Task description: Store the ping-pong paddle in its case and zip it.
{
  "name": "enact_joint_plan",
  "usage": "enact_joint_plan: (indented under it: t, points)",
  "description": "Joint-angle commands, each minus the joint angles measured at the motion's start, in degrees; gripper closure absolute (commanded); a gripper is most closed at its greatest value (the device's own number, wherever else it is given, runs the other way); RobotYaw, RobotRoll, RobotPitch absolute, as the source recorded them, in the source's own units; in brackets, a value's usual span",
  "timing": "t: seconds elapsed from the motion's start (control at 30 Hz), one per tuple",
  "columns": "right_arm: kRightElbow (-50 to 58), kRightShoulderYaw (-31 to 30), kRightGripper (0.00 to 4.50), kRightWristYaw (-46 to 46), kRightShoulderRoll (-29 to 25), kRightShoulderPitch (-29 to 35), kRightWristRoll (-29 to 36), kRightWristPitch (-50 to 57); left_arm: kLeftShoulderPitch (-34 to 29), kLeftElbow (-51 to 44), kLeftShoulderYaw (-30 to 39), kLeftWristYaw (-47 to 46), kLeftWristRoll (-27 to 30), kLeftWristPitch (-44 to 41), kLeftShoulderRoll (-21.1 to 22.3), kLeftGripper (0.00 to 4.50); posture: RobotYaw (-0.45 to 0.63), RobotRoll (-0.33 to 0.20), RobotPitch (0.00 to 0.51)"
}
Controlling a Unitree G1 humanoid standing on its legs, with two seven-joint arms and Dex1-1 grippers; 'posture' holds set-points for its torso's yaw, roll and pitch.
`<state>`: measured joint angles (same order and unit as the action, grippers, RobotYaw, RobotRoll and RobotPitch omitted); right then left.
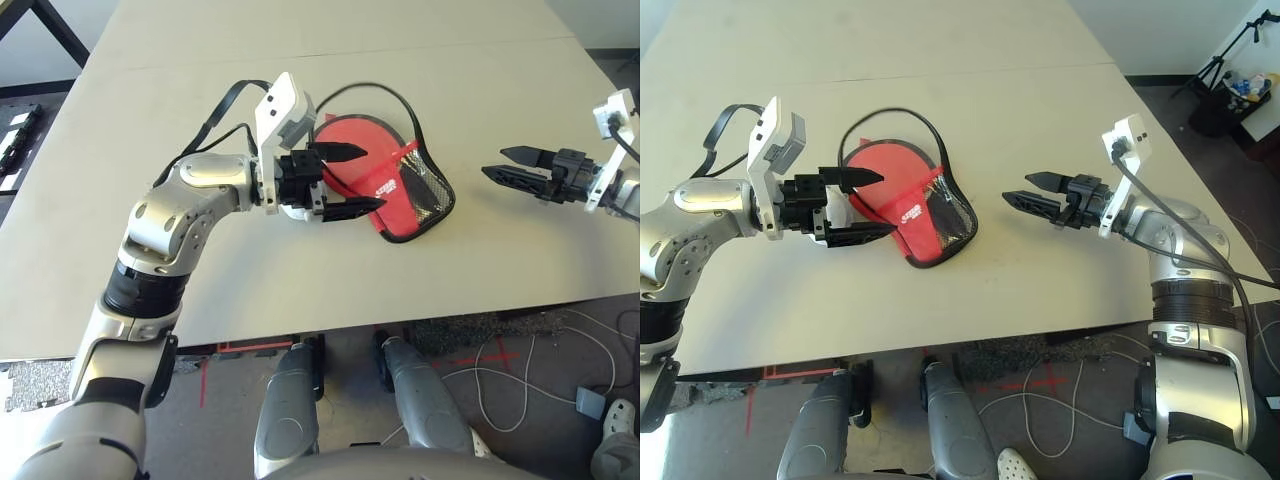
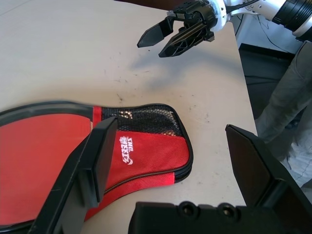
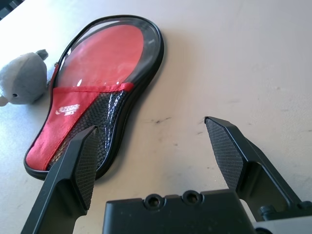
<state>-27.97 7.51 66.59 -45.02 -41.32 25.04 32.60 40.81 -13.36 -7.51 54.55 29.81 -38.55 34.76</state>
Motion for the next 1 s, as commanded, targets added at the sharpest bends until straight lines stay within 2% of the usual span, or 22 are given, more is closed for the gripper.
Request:
enact_joint_plan:
  t: [0.03, 0.33, 0.7, 1.0]
  points:
    - [-1.0, -1.0, 0.03, 2.1, -0.4, -0.5, 0.7, 4.6, -0.8, -2.0, 0.9, 0.8, 0.9, -1.3, 1.4, 0.0, -0.04, 0.0, 0.252]
    - [-0.5, -2.4, 0.03, 2.3, 3.6, -1.1, 0.1, 6.5, -1.6, -5.6, 1.3, 1.9, 2.8, -4.7, 4.6, 0.0, -0.03, 0.0, 0.256]
    - [-0.2, -4.4, 0.03, 0.0, 9.2, -0.9, -1.3, 6.1, -2.3, -7.5, 1.6, 1.6, 3.1, -6.0, 5.5, 0.0, -0.01, 0.0, 0.262]
    - [-0.4, -6.2, 0.03, -0.5, 11.7, -0.9, -1.7, 7.4, -2.6, -8.5, 1.7, 2.1, 3.8, -6.8, 7.4, 0.0, 0.0, 0.0, 0.261]
